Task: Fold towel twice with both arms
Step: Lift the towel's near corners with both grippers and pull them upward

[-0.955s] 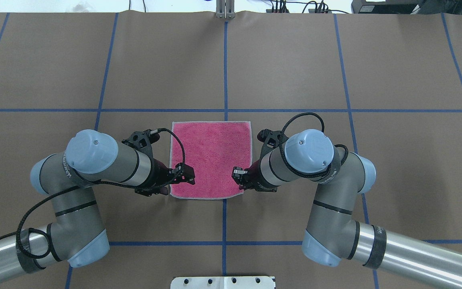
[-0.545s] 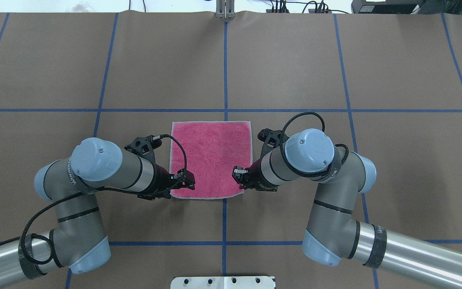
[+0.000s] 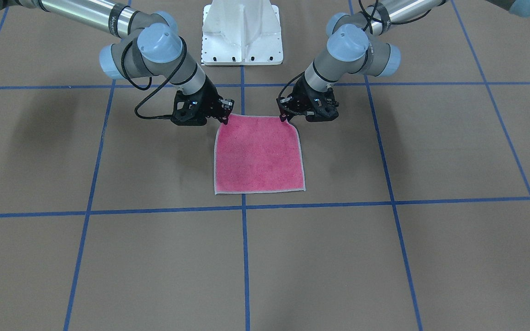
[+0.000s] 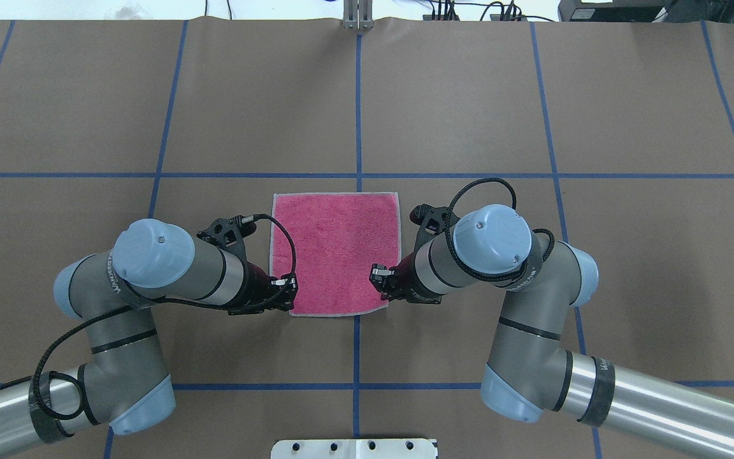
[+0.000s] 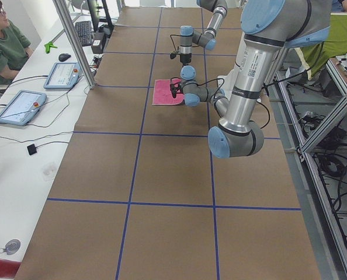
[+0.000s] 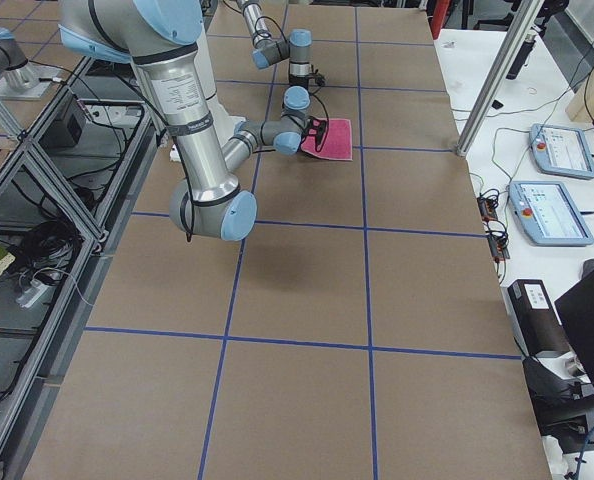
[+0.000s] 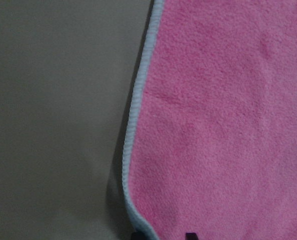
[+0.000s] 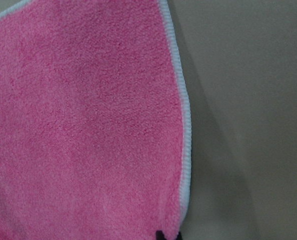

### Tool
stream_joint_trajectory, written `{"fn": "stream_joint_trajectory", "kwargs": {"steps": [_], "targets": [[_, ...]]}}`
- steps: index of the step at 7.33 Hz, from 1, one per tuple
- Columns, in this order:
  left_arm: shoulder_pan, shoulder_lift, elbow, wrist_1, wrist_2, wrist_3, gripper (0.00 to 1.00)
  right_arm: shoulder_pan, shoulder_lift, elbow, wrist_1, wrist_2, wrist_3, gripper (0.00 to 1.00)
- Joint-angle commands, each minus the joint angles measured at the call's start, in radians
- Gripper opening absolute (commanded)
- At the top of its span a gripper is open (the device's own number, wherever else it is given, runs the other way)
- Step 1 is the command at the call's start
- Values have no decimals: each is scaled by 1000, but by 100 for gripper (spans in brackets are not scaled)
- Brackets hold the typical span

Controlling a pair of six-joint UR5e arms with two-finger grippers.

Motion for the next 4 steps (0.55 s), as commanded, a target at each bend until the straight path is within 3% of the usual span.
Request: {"fn": "stream_joint_trajectory", "kwargs": {"steps": [1,4], "targets": [[-2,-1,-9,1,-3,-1,0,2,0,0,2,0,0,0],[-11,-6,-65,1,-11,-1,0,37,-20,58,0,40,0,0]]}}
